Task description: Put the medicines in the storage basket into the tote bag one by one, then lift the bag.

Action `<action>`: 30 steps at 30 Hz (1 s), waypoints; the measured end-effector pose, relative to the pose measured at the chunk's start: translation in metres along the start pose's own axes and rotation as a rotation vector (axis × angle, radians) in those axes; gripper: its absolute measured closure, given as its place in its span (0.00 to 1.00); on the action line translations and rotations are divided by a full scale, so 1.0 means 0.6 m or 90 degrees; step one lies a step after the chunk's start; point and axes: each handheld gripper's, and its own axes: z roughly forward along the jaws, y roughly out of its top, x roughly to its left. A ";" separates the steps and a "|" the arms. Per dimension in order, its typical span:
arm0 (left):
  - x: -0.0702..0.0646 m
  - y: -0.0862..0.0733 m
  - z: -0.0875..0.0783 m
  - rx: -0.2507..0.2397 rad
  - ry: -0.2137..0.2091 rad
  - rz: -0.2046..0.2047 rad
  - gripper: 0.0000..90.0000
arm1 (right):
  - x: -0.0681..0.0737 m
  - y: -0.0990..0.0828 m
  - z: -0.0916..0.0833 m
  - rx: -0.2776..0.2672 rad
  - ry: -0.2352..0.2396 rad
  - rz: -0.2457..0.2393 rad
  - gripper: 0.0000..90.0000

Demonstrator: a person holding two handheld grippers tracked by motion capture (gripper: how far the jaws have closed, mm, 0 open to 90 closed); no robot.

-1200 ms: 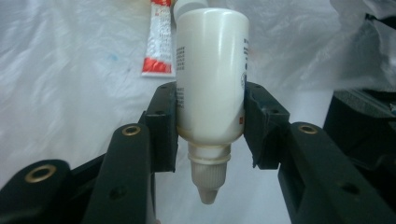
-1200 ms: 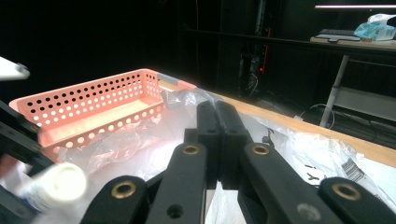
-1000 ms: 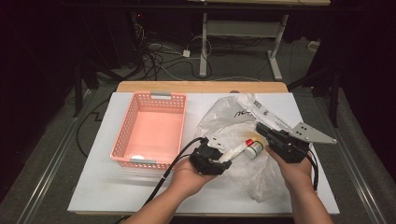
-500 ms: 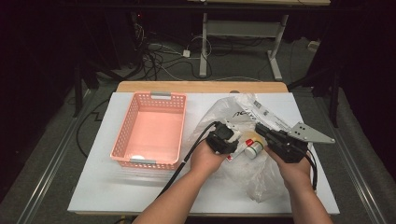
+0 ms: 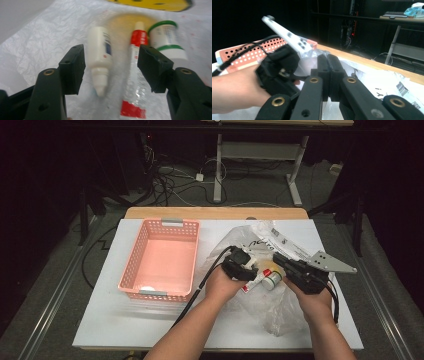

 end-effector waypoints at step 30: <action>-0.045 -0.179 -0.042 0.024 -0.036 0.059 0.20 | 0.000 0.001 0.000 0.001 -0.009 0.005 1.00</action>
